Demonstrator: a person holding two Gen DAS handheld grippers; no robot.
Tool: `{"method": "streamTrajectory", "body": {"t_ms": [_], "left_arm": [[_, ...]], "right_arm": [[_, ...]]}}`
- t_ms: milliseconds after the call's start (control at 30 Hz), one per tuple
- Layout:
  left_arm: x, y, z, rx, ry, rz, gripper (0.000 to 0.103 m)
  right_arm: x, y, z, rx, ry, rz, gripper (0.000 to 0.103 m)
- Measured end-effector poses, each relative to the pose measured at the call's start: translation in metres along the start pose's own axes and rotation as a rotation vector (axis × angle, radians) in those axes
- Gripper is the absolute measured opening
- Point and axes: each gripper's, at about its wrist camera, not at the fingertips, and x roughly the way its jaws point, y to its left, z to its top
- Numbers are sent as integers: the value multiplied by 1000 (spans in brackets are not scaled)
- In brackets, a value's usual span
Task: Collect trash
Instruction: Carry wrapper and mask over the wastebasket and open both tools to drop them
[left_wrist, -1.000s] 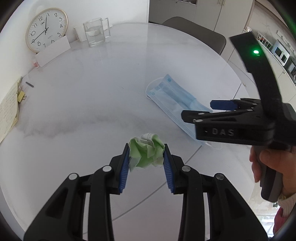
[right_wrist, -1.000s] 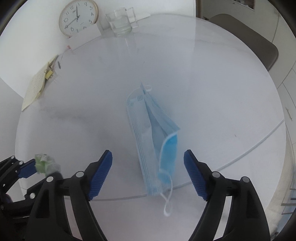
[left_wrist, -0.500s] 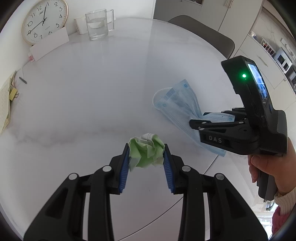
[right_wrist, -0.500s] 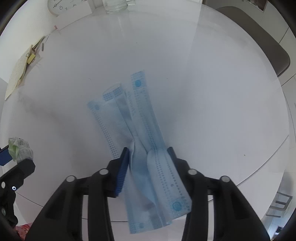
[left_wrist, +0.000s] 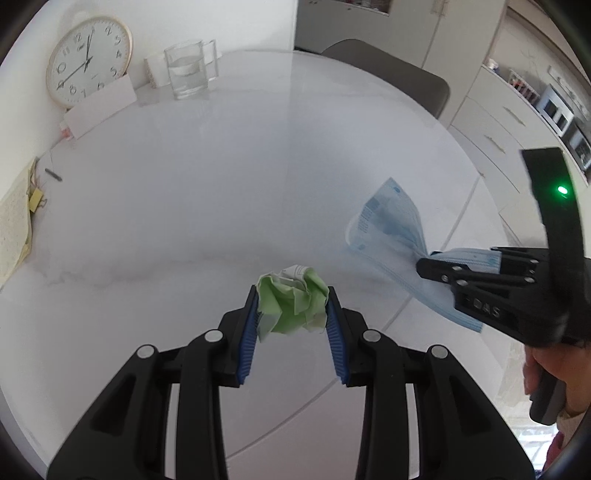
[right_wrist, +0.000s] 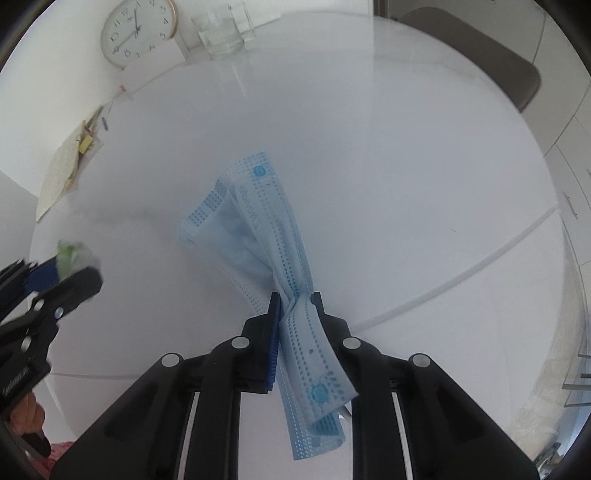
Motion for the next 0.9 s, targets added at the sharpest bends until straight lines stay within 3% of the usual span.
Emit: {"method": "streamTrajectory", "body": {"t_ms": [200, 333, 400, 600, 733, 833, 900], "left_arm": [[-30, -59, -27, 112, -14, -50, 33], [-44, -126, -60, 224, 5, -139, 33], [-44, -157, -76, 278, 29, -191, 33], [-32, -267, -147, 477, 167, -358, 33], [-14, -321, -197, 578, 275, -405, 33], [3, -350, -228, 609, 393, -436, 41], [6, -358, -238, 617, 415, -420, 51]], "right_arm": [[-79, -34, -84, 62, -57, -39, 17], [-111, -58, -145, 146, -56, -75, 17], [-128, -78, -191, 212, -47, -104, 17], [-148, -124, -299, 386, -3, -140, 17], [-155, -144, -356, 468, 23, -149, 18], [-158, -156, -385, 503, 37, -144, 18], [-158, -162, -399, 512, 43, -138, 18]]}}
